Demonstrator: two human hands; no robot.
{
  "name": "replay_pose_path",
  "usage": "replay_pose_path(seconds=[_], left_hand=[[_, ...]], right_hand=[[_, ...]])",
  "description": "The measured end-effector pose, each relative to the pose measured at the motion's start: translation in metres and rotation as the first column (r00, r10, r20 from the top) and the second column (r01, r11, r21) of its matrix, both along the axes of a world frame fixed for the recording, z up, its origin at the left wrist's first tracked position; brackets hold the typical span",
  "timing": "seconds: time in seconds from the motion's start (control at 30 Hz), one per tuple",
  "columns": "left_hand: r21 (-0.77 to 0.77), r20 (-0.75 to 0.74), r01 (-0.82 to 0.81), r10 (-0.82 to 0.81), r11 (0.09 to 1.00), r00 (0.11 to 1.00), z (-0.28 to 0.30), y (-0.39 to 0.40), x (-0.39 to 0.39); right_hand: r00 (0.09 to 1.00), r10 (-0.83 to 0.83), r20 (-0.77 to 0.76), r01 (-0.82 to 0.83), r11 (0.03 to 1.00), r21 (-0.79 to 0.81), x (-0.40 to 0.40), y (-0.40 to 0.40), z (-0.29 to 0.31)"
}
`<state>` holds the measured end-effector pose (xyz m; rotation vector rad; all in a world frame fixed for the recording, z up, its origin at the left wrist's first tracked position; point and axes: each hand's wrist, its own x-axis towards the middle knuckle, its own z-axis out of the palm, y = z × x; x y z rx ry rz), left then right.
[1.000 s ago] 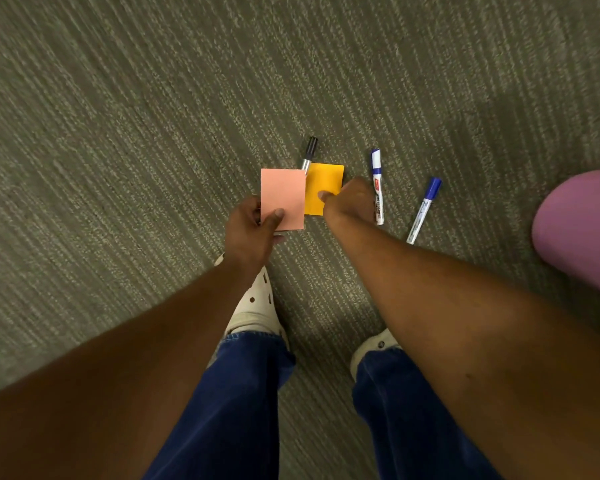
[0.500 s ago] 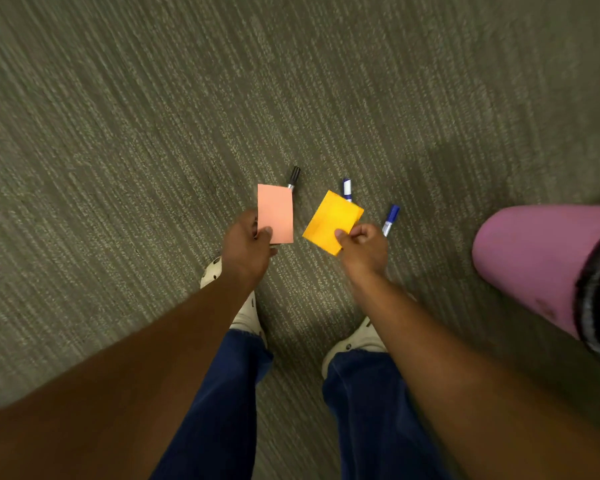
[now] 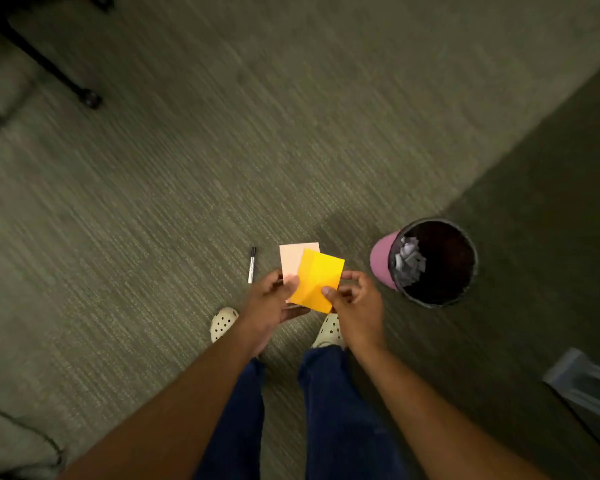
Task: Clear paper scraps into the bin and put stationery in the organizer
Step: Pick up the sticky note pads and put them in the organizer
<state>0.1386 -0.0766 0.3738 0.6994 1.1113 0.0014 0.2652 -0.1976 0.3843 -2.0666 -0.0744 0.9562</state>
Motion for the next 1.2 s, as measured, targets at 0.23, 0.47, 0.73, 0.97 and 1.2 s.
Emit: replay_pose_path(seconds=[0.23,0.47,0.73,0.97,1.2], left_hand=[[0.187,0.115,0.239,-0.263,0.953,0.958,0.173,-0.034,0.075],[0.321,0.214,0.359,-0.437,0.876,0.874,0.278,-0.079,0.15],[0.43,0.284,0.58,-0.713,0.692,0.641,0.356,-0.152,0.2],[0.442,0.313,0.703,-0.83,0.558,0.462,0.385,-0.246,0.234],[0.492,0.34,0.775,-0.907,0.398,0.25,0.397,-0.363,0.274]], right_hand=[[0.995,-0.055,0.084,0.044,0.991,0.129,0.06,-0.064,0.186],[0.932,-0.245,0.266,0.202,0.963,0.18,0.099,-0.127,0.302],[0.727,-0.611,0.315,0.524,0.789,0.321,0.078,-0.213,0.368],[0.563,-0.751,0.345,0.657,0.66,0.364,0.073,-0.301,0.388],[0.402,-0.839,0.366,0.742,0.533,0.406,0.083,-0.415,0.399]])
